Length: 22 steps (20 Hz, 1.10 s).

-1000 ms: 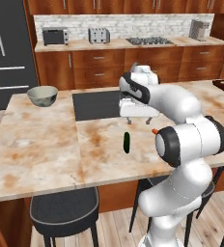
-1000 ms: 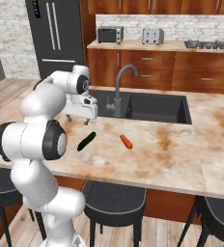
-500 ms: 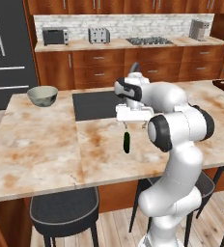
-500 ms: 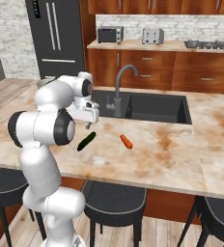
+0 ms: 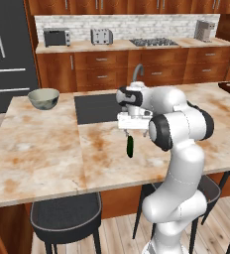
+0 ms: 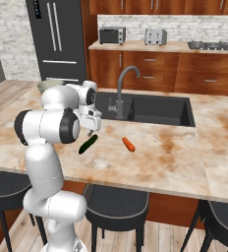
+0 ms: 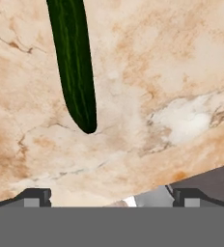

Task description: Place the two vegetables and bowl onto the tray for setting up a vegetable dip station.

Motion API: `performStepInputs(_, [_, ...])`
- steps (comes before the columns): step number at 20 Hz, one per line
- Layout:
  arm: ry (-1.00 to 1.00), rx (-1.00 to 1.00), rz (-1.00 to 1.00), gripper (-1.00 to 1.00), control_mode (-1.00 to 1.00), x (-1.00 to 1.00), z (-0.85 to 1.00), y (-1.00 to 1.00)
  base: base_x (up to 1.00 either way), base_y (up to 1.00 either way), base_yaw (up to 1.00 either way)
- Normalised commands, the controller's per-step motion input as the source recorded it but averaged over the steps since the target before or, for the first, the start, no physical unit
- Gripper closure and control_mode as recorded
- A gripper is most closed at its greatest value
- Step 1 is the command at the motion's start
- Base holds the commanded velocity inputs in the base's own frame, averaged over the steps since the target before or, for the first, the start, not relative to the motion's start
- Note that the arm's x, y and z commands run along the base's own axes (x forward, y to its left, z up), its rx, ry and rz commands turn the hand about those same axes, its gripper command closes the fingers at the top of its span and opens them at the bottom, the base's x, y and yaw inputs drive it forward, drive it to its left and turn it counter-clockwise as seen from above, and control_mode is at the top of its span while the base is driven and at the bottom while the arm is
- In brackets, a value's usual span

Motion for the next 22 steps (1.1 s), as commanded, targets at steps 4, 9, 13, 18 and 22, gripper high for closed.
performStepInputs(4, [-0.14, -0.08, -0.11, -1.0, -1.0, 0.14, -0.3, 0.05, 0.0, 0.0, 0.0])
performStepInputs(9, [-0.21, -0.14, -0.04, -1.0, -1.0, 0.09, -0.28, 0.09, 0.0, 0.0, 0.0])
performStepInputs(13, [-0.22, -0.16, -0.01, -1.0, -1.0, 0.13, -0.29, 0.06, 0.0, 0.0, 0.0])
performStepInputs(18, [-0.14, -0.06, 0.0, -1.0, -1.0, 0.22, -0.27, 0.0, 0.0, 0.0, 0.0])
performStepInputs(22, [-0.1, 0.0, 0.0, -1.0, -1.0, 0.25, -0.24, 0.0, 0.0, 0.0, 0.0])
